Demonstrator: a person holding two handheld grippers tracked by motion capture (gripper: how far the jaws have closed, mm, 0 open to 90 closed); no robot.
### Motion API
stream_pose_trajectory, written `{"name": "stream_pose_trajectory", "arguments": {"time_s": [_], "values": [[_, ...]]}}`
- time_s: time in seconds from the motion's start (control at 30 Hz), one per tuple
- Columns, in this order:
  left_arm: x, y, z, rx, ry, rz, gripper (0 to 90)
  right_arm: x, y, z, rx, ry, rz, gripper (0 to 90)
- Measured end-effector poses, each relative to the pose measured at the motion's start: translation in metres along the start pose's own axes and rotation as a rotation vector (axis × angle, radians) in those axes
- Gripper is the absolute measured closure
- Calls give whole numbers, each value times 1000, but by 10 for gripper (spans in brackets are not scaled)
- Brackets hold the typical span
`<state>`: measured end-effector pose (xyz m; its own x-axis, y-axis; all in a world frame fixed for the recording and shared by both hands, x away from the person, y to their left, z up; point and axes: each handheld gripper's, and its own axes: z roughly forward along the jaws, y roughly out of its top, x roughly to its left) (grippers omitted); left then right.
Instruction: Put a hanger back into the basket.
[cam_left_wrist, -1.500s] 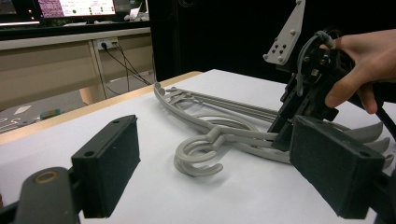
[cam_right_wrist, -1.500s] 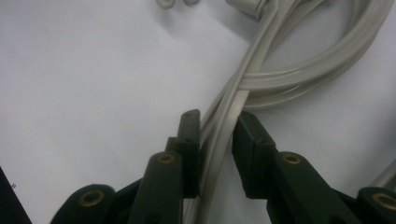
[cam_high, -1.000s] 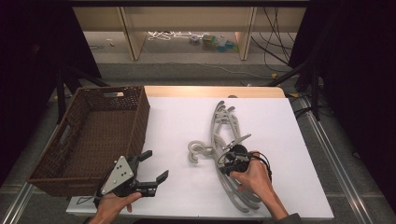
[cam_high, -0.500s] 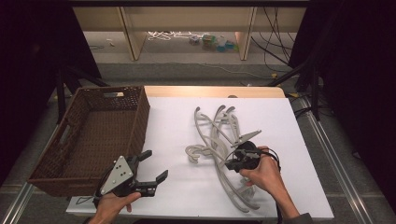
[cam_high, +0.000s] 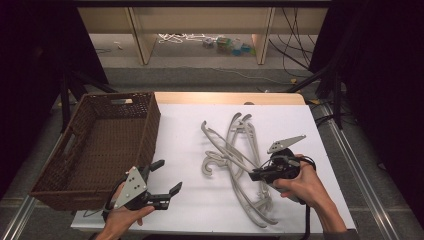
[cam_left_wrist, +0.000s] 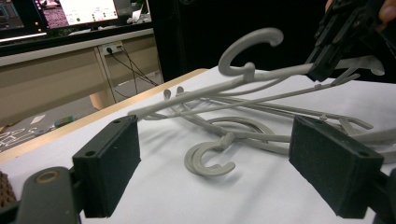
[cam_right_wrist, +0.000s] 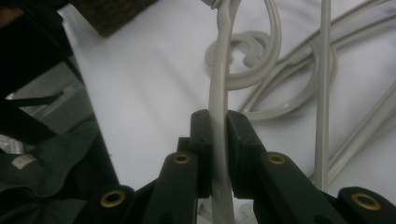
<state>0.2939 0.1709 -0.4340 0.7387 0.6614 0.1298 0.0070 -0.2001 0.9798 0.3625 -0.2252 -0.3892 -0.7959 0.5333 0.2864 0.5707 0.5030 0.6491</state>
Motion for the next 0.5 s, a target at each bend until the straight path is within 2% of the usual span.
{"name": "stream_pose_trajectory", "arguments": {"time_s": [0.03,0.17,0.2,0.27,0.3,0.33,0.43,0.5], "values": [[0,0,0,0,0,0,164,0,0,-3,-10,35,5,825],[-1,4,13,12,-2,28,166,2,-1,-9,-36,103,-1,825],[0,6,17,17,-4,36,166,3,-1,-10,-45,92,-1,825],[0,7,20,24,-1,49,166,5,-2,-12,-50,121,-11,825],[1,9,24,26,6,64,166,5,-2,-12,-50,121,-11,825],[3,12,33,44,4,83,171,8,-3,-12,-49,140,-19,825],[4,14,47,81,7,108,200,12,-2,-13,-44,147,-31,825],[4,16,56,106,15,152,210,14,-2,-12,-45,156,-37,825]]}}
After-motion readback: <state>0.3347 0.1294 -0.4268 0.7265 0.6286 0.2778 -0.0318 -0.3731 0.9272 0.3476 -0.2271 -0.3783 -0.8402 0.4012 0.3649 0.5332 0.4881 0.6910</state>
